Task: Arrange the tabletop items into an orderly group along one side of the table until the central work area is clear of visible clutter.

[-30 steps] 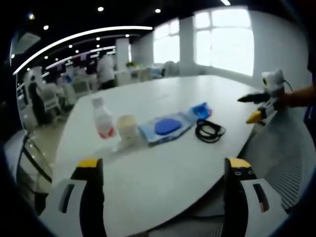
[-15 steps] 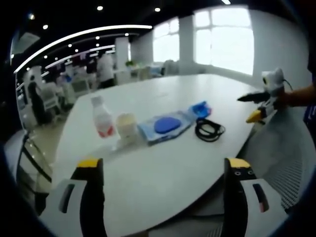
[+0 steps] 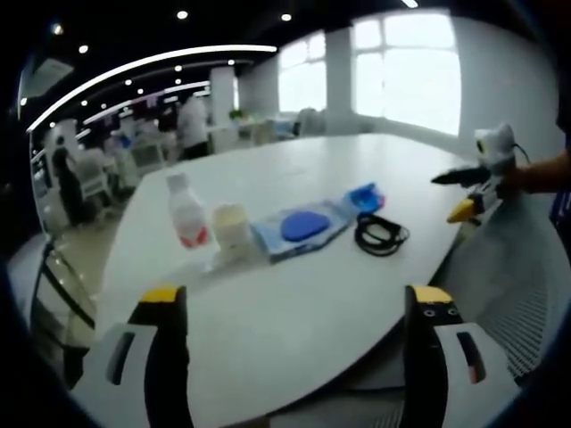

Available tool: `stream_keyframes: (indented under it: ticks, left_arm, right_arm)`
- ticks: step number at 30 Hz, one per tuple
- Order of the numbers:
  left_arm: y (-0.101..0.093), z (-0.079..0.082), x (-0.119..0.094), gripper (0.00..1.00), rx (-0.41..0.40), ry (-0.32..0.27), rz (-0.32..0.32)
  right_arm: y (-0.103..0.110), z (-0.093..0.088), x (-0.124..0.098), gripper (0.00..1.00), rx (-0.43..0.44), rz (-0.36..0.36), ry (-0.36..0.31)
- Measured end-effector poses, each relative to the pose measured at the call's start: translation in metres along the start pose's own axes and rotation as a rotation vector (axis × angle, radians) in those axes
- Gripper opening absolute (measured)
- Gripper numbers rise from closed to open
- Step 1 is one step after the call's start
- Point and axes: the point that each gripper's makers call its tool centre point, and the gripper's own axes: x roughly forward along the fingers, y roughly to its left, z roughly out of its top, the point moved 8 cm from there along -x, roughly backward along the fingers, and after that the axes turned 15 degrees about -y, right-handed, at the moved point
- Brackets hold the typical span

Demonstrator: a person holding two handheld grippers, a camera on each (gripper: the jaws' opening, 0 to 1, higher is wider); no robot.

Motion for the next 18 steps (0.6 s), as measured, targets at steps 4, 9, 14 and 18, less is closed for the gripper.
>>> stream_keyframes:
  ticks: [4,9,14,18]
  left_arm:
    - [-0.0001,0.0,0.0003,0.98,0.001,0.0,-0.002]
    - [0.0,0.0001,0.0003,0.98,-0.001,-0.001,-0.002]
    - [-0.0003,-0.0002,0.0004,0.97,-0.004,0.002,-0.006]
    - [-0.0008,-0.001,0.0004,0.96,-0.006,0.007,-0.011]
  right_arm:
    - [-0.0003,0.0,0.0,1.0,-0.001,0.0,0.0]
    - [-0.0005,-0.0001,0.0,1.0,0.001,-0.002,0.001]
    - [-0.0012,-0.0016,-0.0003,1.0,0.012,-0.007,0.004]
    - [-0.0007,-0.0026,-0.0005,0.99,0.012,-0.007,0.013]
